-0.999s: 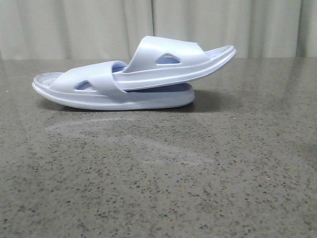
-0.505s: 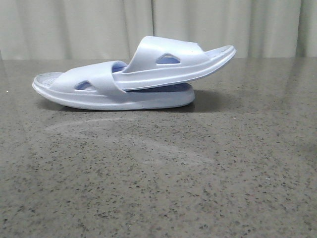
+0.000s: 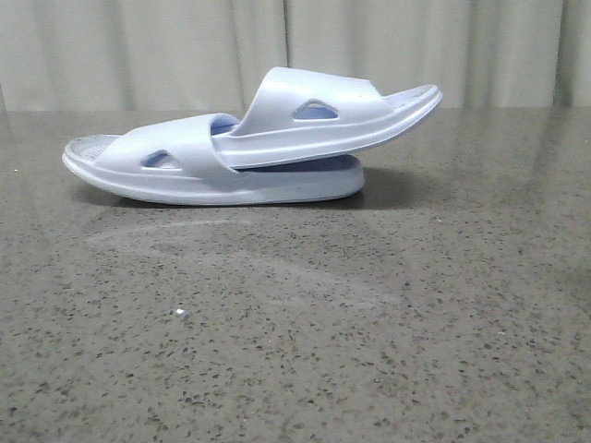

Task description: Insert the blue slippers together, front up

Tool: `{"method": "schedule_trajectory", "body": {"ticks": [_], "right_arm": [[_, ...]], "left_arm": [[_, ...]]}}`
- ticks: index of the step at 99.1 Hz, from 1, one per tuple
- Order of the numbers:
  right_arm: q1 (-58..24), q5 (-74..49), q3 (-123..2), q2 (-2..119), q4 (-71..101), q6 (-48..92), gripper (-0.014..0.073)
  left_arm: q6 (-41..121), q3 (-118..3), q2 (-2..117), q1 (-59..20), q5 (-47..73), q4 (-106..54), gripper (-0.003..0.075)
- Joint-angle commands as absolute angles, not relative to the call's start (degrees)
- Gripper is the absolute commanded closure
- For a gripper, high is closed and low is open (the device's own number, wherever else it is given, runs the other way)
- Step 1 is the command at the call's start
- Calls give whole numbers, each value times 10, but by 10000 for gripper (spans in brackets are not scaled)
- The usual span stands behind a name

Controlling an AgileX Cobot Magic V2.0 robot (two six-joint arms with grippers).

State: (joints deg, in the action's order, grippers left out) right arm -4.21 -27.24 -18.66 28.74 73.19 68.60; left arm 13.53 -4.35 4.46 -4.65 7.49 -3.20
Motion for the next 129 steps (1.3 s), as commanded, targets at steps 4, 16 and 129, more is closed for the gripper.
{"method": "schedule_trajectory", "body": {"ticks": [4,16,129], "right_arm": [[-44,-261,-201,286,747,694,693],[-44,-261,-201,286,747,694,693],[-44,-256,-201,286,747,694,693]], "left_arm": [[105,-24,27,-23,14,-17,705],[103,2,-4,-13,6,-17,705],[101,7,-20,-3,68,-27,705]]}}
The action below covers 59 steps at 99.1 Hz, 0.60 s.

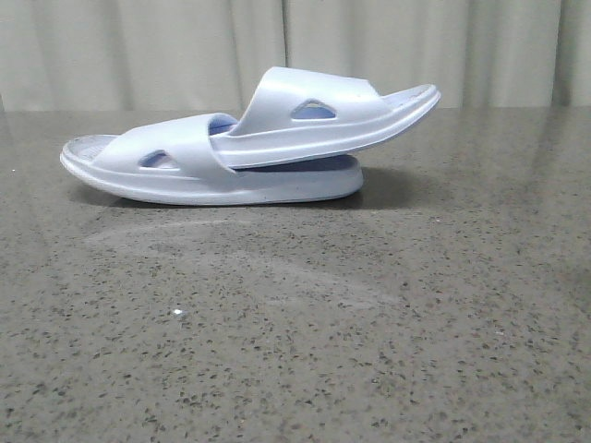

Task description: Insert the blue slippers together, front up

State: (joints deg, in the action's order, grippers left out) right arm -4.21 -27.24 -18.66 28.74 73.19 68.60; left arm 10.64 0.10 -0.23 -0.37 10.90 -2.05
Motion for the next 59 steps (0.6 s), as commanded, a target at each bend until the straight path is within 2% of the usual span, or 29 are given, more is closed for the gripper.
{"method": "schedule_trajectory", "body": {"ticks": [1,18,44,51,59], "right_arm": [[-44,-256,-201,286,747,694,693],[-44,-242,-201,286,747,694,693],[-45,-144,-202,283,713,689,693],[-48,-120,-203,282,630,624,693],[-50,-91,-203,281,461,434,693]], "left_arm": [[101,7,-20,-3,68,-27,705],[101,7,-20,-3,68,-27,705],[101,7,-20,-3,68,-27,705],[101,7,-20,-3,68,-27,705],[101,7,-20,-3,68,-27,705]]}}
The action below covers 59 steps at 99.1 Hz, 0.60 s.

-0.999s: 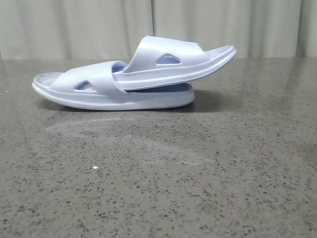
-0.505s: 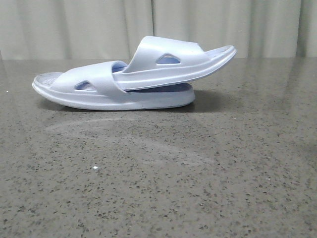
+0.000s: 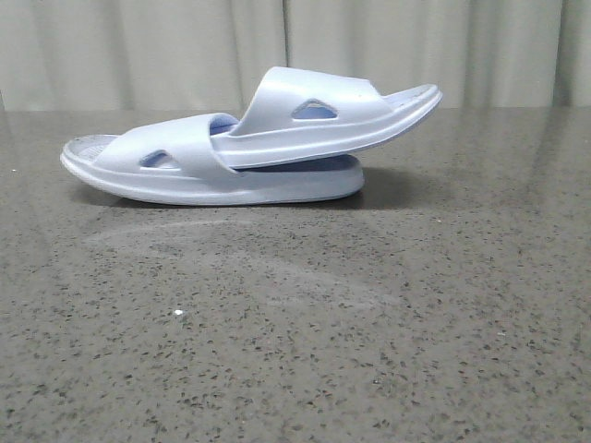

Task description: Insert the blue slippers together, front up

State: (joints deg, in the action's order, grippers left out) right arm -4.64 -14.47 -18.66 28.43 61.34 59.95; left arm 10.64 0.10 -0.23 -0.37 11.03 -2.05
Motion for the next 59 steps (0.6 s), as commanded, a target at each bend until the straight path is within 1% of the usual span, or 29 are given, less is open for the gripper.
{"method": "schedule_trajectory", "body": {"ticks": [1,9,16,21,25,39,59], "right_arm": [[-50,-89,-203,281,444,416,693],[-50,-68,-203,281,245,214,693],[-50,-47,-200,281,104,89,693],[-50,-28,-196,275,35,35,693],[-50,0,-187,267,0,20,693],[-50,67,-132,215,-6,18,693],[-50,42,-35,115,-6,18,693]], "left_arm": [[101,7,-20,-3,68,-27,705],[101,7,-20,-3,68,-27,705],[101,7,-20,-3,68,-27,705],[101,7,-20,-3,68,-27,705],[101,7,-20,-3,68,-27,705],[101,7,-20,-3,68,-27,705],[101,7,-20,-3,68,-27,705]]}}
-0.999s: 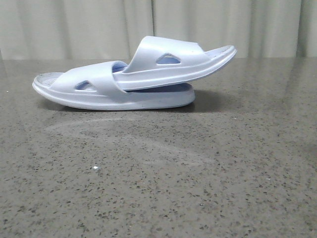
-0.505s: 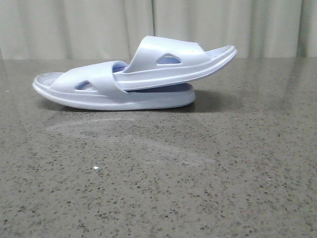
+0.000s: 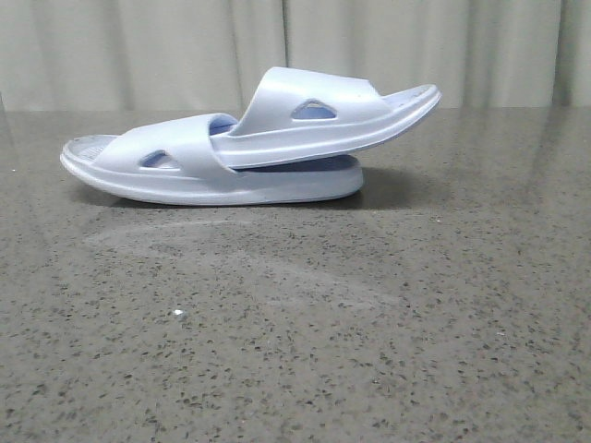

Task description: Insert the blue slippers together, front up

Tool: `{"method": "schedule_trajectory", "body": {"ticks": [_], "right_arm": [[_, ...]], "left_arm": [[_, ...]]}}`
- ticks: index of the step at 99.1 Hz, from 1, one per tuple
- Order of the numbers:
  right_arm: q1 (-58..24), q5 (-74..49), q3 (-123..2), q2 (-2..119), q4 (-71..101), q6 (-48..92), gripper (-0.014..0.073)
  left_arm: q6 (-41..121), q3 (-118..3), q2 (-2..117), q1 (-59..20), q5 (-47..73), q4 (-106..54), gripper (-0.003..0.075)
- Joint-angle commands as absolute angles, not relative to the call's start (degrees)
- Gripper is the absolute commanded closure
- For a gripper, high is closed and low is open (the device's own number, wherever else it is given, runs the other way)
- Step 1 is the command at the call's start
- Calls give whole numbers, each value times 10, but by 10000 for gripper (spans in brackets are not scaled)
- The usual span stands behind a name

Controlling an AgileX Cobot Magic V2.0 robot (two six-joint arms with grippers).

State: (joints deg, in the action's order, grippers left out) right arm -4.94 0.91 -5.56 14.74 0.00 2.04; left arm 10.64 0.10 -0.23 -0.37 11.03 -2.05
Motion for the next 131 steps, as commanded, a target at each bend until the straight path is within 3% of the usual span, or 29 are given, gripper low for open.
{"method": "schedule_trajectory", "body": {"ticks": [1,15,29,131], "right_arm": [[-50,41,-29,112,-6,18,693],[-49,28,18,41,-6,18,693],[-41,-78,18,-20,-8,18,693],[-40,-58,18,-17,-7,18,693]], "left_arm": [[101,7,-20,-3,68,-27,705],[101,7,-20,-3,68,-27,705],[101,7,-20,-3,68,-27,705],[101,7,-19,-3,68,-28,705]]}}
